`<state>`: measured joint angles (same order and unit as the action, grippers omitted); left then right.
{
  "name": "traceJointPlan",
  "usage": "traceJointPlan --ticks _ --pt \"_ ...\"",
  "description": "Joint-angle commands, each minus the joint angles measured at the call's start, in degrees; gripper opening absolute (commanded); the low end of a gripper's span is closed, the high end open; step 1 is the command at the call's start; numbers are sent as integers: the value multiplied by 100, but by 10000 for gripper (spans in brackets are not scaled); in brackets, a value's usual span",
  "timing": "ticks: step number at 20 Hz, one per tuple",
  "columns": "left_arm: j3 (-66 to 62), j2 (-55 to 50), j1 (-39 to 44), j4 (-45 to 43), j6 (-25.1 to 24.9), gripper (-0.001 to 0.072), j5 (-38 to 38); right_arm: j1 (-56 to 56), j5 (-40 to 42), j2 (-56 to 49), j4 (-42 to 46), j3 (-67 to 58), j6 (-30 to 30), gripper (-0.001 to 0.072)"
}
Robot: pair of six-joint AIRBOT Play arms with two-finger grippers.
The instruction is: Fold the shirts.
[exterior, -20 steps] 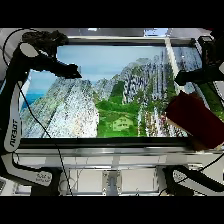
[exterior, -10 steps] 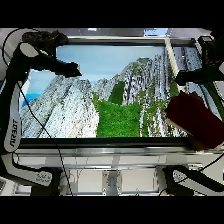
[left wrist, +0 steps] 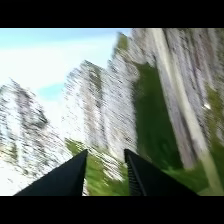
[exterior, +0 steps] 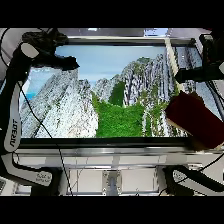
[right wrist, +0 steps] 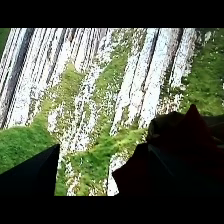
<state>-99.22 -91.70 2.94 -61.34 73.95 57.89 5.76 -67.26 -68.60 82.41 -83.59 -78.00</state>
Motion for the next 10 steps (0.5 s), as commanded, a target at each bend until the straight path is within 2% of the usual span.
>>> traceJointPlan --ticks 1,3,4,5,6,7,10 --pt "-7 -44 -120 -2400 1237 334 -2037 -4 686 -2 -323 2 -4 618" --pt "-7 -212 -466 -3469 2747 361 -2800 -4 955 -2 -476 2 -2 618" --pt "-7 -345 -719 -3499 3405 367 -2848 -4 1084 -2 -507 2 -4 618" --pt "-7 -525 -1014 -3327 3982 409 -2728 -4 1252 -2 -503 2 -4 618" --pt "-7 -717 -1290 -2997 4315 517 -2583 -2 1373 -2 -505 2 -4 618" --pt "-7 -927 -1582 -2361 4374 579 -2514 -2 1421 -2 -511 2 -4 619" --pt "-9 -1530 -2216 -138 3998 585 -2883 -4 1443 -2 -553 2 -4 618"
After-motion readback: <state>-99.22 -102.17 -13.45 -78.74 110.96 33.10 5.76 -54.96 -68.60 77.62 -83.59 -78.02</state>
